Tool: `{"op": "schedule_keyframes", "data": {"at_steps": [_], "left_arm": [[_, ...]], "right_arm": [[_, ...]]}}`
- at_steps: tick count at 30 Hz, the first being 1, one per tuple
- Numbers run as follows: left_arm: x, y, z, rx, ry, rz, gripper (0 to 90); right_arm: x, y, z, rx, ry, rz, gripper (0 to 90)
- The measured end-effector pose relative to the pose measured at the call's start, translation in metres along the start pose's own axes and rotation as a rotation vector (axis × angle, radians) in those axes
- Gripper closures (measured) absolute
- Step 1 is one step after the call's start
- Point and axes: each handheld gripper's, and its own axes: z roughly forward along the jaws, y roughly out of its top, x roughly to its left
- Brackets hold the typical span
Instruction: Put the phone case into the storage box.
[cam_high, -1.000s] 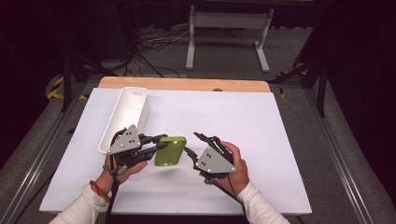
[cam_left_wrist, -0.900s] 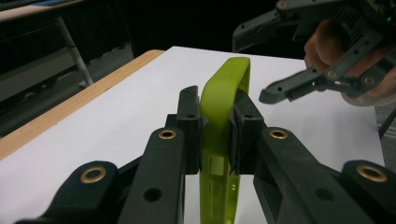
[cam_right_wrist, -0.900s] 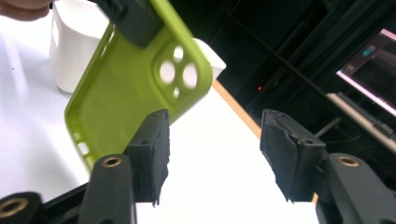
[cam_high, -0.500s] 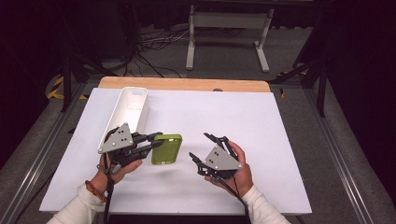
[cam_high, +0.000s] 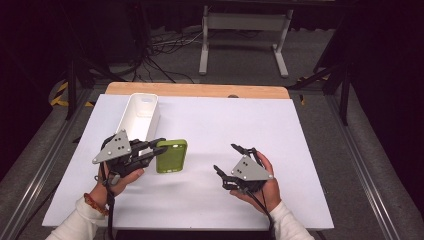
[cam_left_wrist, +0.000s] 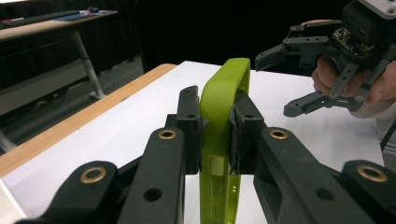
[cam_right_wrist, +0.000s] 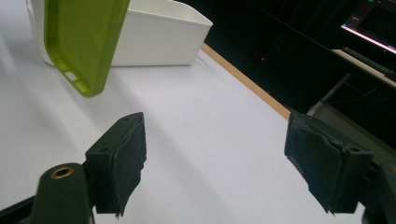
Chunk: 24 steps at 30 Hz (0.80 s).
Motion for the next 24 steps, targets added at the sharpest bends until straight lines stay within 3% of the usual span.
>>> {"op": "schedule_keyframes", "data": {"at_steps": [24], "left_arm": [[0.008, 0.003, -0.016, -0.042, 0.032, -0.014, 77.7]], "right_arm": [[-0.004, -0.031, -0.022, 0.053, -0.029, 0.023, 20.9]]}}
